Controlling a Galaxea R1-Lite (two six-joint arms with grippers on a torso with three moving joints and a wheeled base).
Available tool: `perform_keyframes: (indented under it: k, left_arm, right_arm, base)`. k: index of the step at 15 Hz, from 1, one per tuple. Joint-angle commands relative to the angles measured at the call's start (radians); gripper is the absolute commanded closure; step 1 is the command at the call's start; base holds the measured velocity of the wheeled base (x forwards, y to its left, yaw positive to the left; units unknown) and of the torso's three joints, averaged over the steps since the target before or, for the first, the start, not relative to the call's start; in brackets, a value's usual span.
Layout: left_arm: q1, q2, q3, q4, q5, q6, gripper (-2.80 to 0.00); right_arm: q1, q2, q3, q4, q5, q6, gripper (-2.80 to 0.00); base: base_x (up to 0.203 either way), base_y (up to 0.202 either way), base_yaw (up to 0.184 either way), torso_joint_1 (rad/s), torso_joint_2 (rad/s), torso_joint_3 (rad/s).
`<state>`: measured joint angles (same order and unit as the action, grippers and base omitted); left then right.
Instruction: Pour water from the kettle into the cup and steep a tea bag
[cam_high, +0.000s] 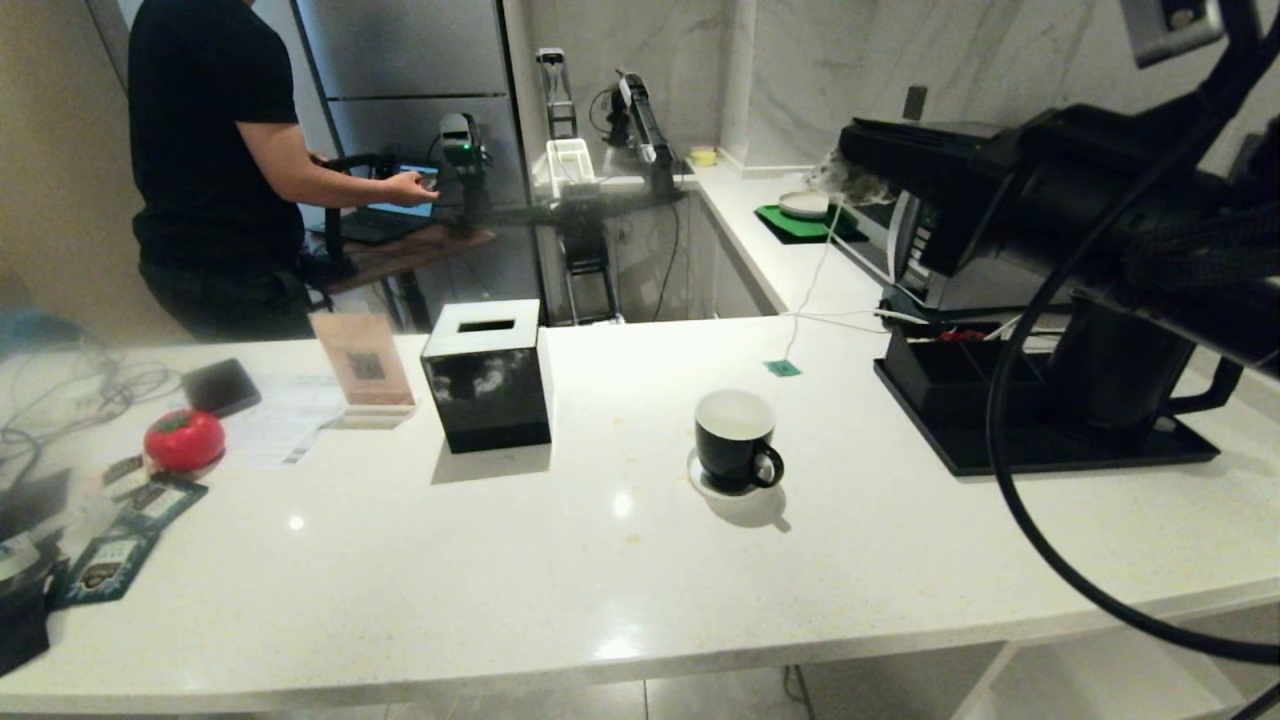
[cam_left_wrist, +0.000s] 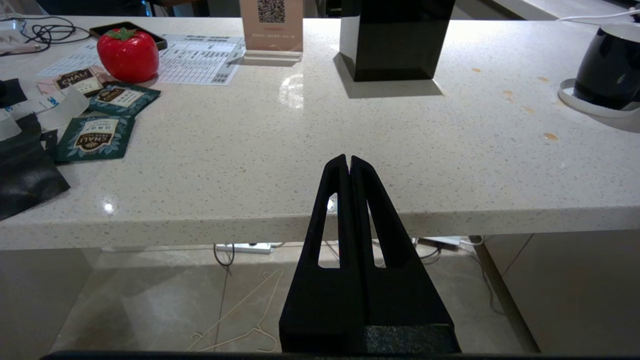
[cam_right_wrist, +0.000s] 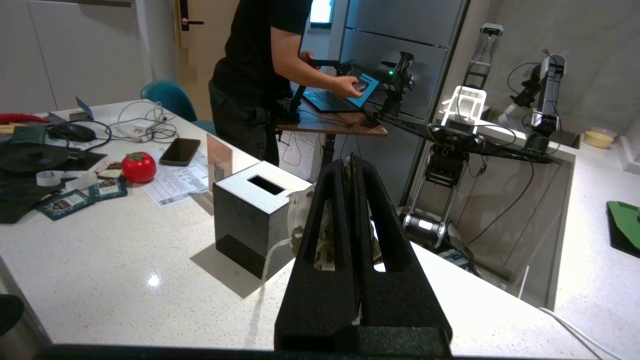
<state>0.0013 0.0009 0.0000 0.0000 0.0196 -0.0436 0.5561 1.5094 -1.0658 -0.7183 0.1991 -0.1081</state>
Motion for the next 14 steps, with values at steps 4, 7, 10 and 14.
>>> perform_keyframes:
  k: [4,7,10,14]
  left_arm:
    - [0.000,0.001,0.000,0.000,-0.001,0.001,0.00]
    - [0.000,0.001,0.000,0.001,-0.001,0.001,0.00]
    - [0.000,0.001,0.000,0.000,-0.003,0.001,0.00]
    - [0.000,0.001,0.000,0.000,-0.004,-0.001,0.00]
  right_arm:
    - [0.028,0.028,-0.011,-0.020,0.002,-0.001,0.00]
    - [0.035,0.043,-0.013,-0.026,0.002,-0.001,0.00]
    - [0.036,0.043,-0.016,-0.024,0.003,-0.001,0.00]
    - [0.038,0.038,-0.014,-0.026,0.068,-0.012,0.00]
  base:
    - [0.000,0.000,0.000,0.000,0.00,0.000]
    - [0.000,0.000,0.000,0.000,0.00,0.000]
    - [0.000,0.000,0.000,0.000,0.00,0.000]
    - [0.000,0.000,0.000,0.000,0.00,0.000]
